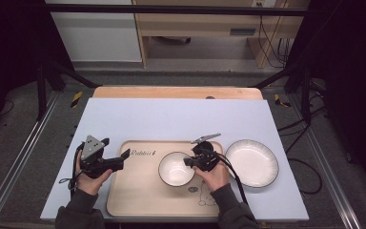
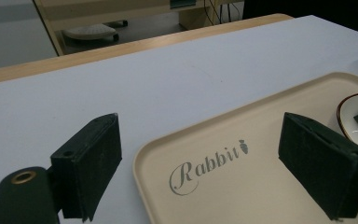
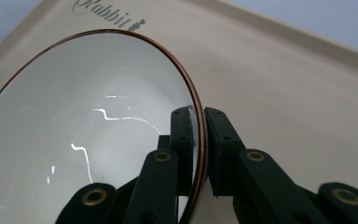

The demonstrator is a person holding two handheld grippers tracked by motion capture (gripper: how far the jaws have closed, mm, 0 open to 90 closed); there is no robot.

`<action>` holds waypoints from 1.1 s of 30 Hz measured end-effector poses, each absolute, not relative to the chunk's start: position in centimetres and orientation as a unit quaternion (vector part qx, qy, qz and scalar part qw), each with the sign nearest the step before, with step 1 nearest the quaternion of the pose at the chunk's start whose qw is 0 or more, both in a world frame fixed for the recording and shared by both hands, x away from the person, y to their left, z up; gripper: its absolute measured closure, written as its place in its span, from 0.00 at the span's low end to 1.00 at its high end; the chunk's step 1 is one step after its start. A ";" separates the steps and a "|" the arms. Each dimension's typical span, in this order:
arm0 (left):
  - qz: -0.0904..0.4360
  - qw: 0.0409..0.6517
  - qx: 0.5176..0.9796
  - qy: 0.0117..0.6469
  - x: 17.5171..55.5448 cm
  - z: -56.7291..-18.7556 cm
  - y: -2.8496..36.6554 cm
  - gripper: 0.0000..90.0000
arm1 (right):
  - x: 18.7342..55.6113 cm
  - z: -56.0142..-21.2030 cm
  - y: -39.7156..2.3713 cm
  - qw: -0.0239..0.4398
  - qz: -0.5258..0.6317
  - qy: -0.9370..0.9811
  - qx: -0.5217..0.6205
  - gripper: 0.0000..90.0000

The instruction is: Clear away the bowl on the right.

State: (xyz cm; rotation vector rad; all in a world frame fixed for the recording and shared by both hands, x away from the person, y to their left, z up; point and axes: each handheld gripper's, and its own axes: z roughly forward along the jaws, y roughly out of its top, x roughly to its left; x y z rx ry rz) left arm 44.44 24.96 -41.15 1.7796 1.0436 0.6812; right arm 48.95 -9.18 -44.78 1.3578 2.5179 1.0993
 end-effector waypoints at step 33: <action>0.278 0.467 0.724 0.425 44.4 -41.1 25.1 0.14 | 47.7 -41.7 -12.5 0.163 0.460 0.771 0.408 0.31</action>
